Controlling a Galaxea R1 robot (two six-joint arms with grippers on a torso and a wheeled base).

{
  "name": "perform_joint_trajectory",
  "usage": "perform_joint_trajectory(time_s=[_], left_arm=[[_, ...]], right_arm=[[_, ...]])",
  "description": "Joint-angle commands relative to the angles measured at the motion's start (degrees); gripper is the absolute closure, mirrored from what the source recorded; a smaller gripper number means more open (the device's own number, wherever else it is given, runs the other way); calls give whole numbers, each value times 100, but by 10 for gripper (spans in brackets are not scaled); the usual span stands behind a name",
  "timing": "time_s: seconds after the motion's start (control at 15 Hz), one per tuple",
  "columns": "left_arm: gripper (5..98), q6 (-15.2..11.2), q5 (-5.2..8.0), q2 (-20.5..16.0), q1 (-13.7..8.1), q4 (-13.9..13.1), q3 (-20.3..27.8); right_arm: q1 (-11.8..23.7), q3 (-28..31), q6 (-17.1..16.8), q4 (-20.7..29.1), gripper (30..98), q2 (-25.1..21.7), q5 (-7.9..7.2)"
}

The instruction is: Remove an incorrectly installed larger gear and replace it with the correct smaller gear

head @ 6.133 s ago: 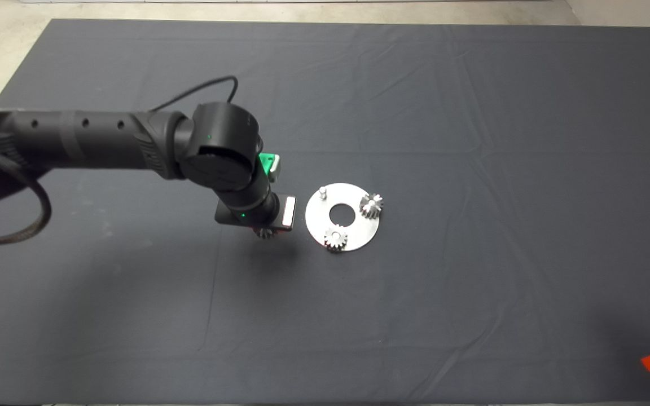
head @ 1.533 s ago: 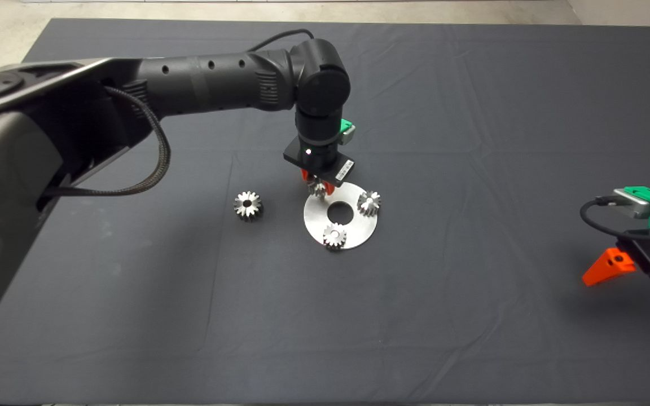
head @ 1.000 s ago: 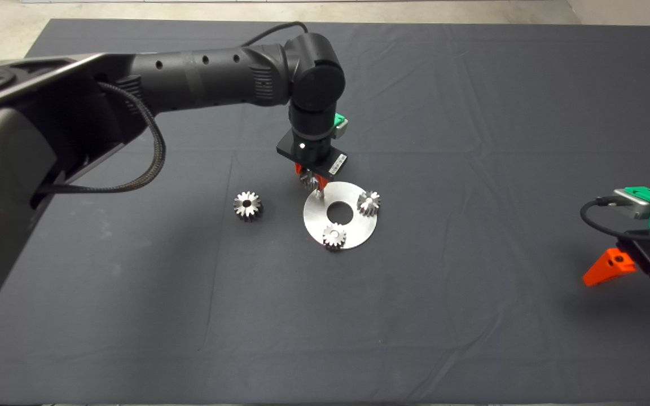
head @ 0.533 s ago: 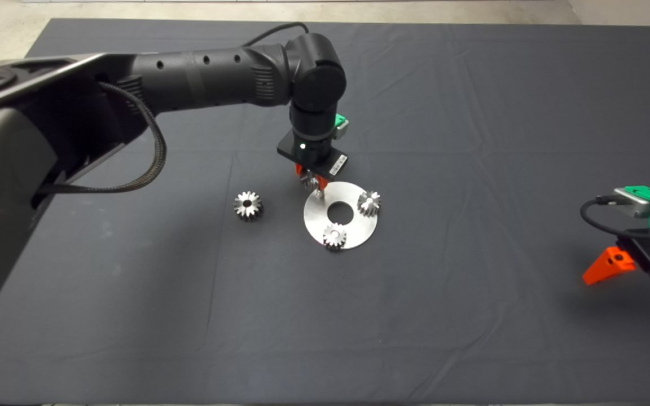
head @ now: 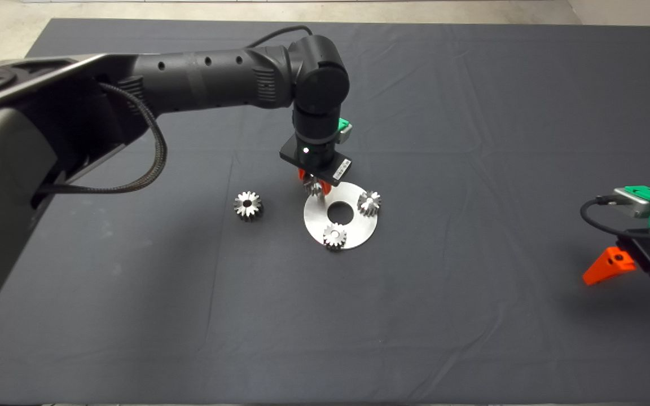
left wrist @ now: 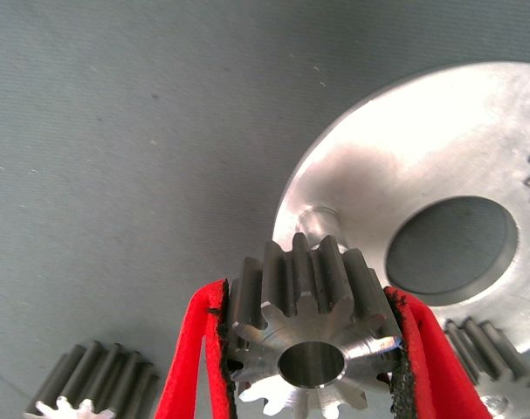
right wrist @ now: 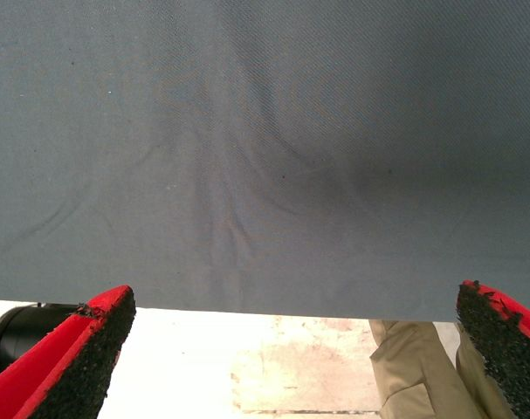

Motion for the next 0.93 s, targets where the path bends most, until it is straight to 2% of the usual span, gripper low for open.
perform_joint_trajectory(time_s=[0.0,0.33,0.87], left_arm=[[774,-14,9,18,-114,-91,66],[775,-216,-139,18,-114,-91,41],[777,-199,-166,18,-44,-74,49]], right_arm=[[78,-1,-31,79,316,-33,-560],[78,-12,-31,79,316,-5,-560],[95,-12,-31,79,316,-8,-560]])
